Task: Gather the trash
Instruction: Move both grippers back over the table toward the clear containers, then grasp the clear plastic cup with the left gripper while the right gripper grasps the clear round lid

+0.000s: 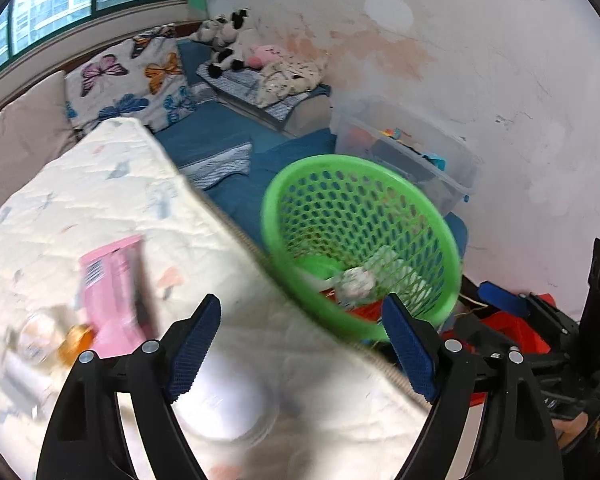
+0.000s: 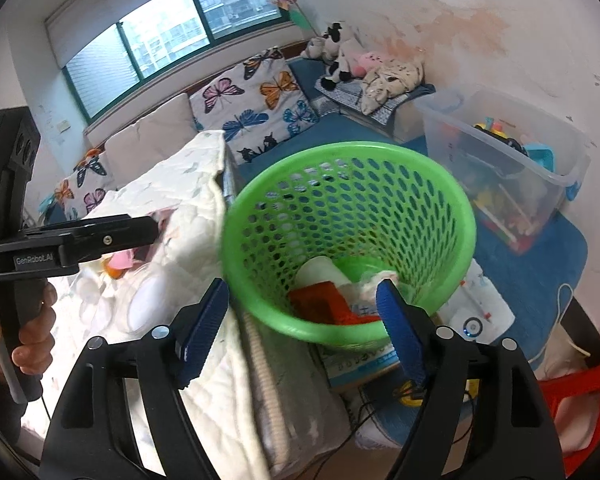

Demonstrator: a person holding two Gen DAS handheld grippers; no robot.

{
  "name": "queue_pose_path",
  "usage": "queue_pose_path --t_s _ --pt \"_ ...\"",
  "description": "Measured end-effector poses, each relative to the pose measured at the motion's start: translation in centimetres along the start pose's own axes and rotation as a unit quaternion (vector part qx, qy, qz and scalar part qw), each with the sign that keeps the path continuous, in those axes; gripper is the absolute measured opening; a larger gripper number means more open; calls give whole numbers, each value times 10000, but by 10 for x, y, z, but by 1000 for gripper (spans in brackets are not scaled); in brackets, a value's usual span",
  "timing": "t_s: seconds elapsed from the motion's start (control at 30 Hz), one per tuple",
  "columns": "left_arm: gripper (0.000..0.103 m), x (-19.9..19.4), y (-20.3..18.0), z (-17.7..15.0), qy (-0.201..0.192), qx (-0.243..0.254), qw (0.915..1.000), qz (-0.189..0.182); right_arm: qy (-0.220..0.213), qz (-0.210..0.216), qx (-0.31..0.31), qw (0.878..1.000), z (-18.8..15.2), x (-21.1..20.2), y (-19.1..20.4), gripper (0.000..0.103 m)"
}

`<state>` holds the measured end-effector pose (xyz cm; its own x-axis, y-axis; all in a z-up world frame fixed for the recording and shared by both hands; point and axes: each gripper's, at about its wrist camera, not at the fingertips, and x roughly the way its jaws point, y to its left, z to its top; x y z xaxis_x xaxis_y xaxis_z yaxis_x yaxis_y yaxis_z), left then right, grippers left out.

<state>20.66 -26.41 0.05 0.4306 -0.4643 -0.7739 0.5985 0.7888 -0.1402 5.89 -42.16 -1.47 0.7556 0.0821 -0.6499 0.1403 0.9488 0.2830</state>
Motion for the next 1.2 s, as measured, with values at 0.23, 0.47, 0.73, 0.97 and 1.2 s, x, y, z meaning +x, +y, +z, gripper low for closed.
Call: queue_pose_path --t_s 0.23,0.47,0.73,0.97,1.2 --pt "84 -38 38 -36 -133 -261 9991 298 69 162 -254 9995 -10 0 31 88" --pt "87 -68 75 -72 -247 -539 9963 614 218 424 -657 9967 -19 13 71 93" --pt "90 -91 108 -112 -265 -850 9928 799 397 652 -1202 9898 -26 34 119 96" --pt "91 -95 126 -133 -197 -1020 9903 924 707 740 -1726 9797 -30 67 150 98" --pt "91 -90 131 -139 -125 -1076 9899 917 912 690 -1956 9740 -32 95 164 98"
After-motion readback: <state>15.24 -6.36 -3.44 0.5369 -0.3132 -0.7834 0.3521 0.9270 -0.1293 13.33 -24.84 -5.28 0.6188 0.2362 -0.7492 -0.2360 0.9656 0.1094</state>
